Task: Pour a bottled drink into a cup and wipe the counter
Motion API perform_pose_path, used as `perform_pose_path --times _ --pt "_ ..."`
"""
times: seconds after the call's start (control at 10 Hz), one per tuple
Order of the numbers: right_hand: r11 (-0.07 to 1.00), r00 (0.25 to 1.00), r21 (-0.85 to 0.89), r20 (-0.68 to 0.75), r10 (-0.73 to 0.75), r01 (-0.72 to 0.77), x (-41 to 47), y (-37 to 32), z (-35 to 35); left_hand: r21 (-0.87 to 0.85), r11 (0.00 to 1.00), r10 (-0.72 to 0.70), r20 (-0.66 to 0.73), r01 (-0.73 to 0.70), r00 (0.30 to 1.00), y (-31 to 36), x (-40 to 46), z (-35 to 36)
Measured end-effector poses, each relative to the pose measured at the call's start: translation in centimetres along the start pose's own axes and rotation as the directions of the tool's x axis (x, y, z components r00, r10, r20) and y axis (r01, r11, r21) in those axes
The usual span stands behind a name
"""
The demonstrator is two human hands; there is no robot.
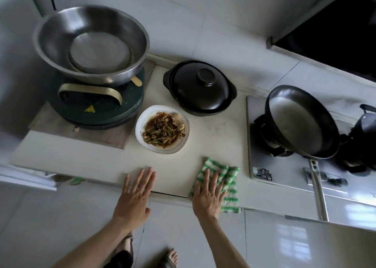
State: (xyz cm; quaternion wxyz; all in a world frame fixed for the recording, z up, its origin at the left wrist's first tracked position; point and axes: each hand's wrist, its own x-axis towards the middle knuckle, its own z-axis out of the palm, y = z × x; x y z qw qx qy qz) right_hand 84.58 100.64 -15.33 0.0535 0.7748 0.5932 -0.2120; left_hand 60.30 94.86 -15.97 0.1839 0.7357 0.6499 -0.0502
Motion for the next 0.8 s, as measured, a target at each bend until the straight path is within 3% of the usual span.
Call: perform_pose_path --times 0.2,0.3,0.4,0.5,0.6,0.7,0.8 --pt "0.993 0.981 -0.089 0.184 -0.057 0.074 -0.7 -2.5 -2.5 0.016 1.0 -0.003 0.045 0.002 0.999 -0.3 -0.4 -0.5" --pt "0.995 0.97 -0.034 0.229 -0.08 0.09 -0.8 -2.7 -4.6 -0.019 1.0 -0.013 0.152 0.016 0.988 0.3 -0.3 -2.2" --pt "0.992 0.961 0.001 0.245 -0.125 0.128 -0.7 -2.4 -7.6 0.009 1.0 -0.013 0.091 0.013 0.996 1.5 -0.3 -6.1" --pt "0.965 0.96 0.158 0.153 -0.235 0.211 -0.8 -3.4 -12.4 -0.101 0.995 0.018 -0.07 -0.025 0.997 2.3 0.1 -11.3" --pt "0.822 0.93 0.45 -0.052 -0.365 0.348 -2.3 -5.8 -21.7 -0.157 0.983 0.054 -0.269 -0.1 0.962 3.0 0.1 -19.0" --pt "0.708 0.872 0.51 -0.264 -0.412 0.488 -4.8 -7.4 -32.5 -0.201 0.959 0.089 -0.461 -0.201 0.883 3.7 -0.1 -27.0" --pt "0.62 0.793 0.498 -0.434 -0.427 0.606 -8.4 -8.1 -42.5 -0.229 0.918 0.11 -0.638 -0.324 0.762 4.2 -0.6 -35.5"
